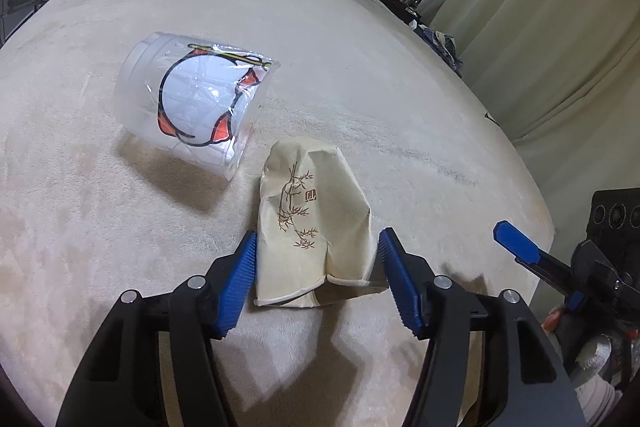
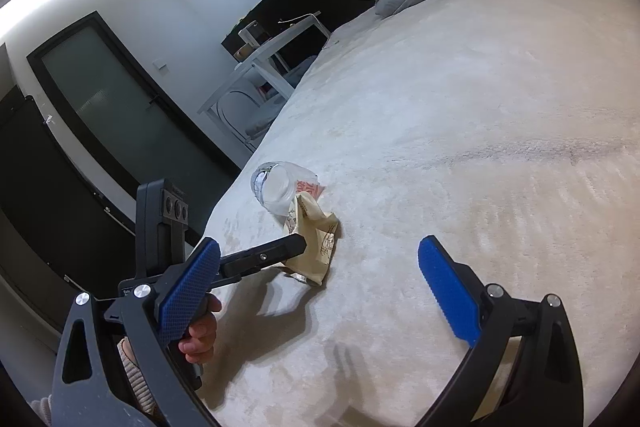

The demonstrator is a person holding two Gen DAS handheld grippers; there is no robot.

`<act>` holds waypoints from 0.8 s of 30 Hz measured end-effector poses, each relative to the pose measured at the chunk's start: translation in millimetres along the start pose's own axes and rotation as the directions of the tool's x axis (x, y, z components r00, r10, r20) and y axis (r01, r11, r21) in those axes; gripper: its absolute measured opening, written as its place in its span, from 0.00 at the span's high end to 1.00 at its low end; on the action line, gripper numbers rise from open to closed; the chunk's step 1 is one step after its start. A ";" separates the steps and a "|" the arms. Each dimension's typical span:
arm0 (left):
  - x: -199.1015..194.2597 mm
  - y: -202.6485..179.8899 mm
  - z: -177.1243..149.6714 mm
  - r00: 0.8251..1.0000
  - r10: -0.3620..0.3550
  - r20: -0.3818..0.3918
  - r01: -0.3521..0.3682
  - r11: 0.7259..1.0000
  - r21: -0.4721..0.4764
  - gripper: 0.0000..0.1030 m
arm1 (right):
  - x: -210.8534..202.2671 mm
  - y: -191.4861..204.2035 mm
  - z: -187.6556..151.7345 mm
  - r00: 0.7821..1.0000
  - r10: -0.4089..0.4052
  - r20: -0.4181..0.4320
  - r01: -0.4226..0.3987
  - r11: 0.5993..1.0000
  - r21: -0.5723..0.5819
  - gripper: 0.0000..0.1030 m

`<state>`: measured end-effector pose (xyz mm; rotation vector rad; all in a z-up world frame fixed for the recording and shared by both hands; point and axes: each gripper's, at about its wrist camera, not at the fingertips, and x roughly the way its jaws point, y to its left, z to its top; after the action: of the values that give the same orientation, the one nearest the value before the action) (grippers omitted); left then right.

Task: Collect trash
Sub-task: 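Grasp the tan paper bag with the left tool while the right tool grasps the clear cup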

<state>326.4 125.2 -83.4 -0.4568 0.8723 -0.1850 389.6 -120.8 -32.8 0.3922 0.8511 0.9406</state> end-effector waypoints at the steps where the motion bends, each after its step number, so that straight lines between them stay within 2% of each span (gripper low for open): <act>1: -3.1 -1.6 -0.7 1.000 -0.002 0.007 0.002 1.000 0.007 0.44 | 0.3 -1.0 0.0 1.000 -0.003 0.000 0.003 1.000 0.000 0.04; 5: -16.7 -6.4 -6.4 0.999 0.002 0.034 -0.003 0.999 0.033 0.49 | -1.2 -3.1 -0.4 1.000 -0.013 0.007 0.013 1.000 -0.002 0.04; 12: -54.8 -18.3 -23.8 0.992 0.005 0.125 -0.014 0.997 0.077 0.54 | 3.7 -3.5 -0.2 1.000 -0.020 0.008 0.020 1.000 0.000 0.04; 20: -109.4 -15.9 -52.8 0.964 0.015 0.264 -0.038 0.996 0.081 0.54 | 23.5 0.4 -0.9 0.999 -0.038 -0.016 0.038 0.999 -0.025 0.04; 24: -137.0 3.4 -60.0 0.952 0.017 0.306 -0.027 0.999 0.027 0.54 | 44.0 4.4 -0.7 0.998 -0.041 -0.041 0.040 0.998 -0.040 0.04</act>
<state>193.0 156.0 -23.0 -0.4331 0.5687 -0.1031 400.1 -81.8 -50.8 0.3213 0.8746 0.9294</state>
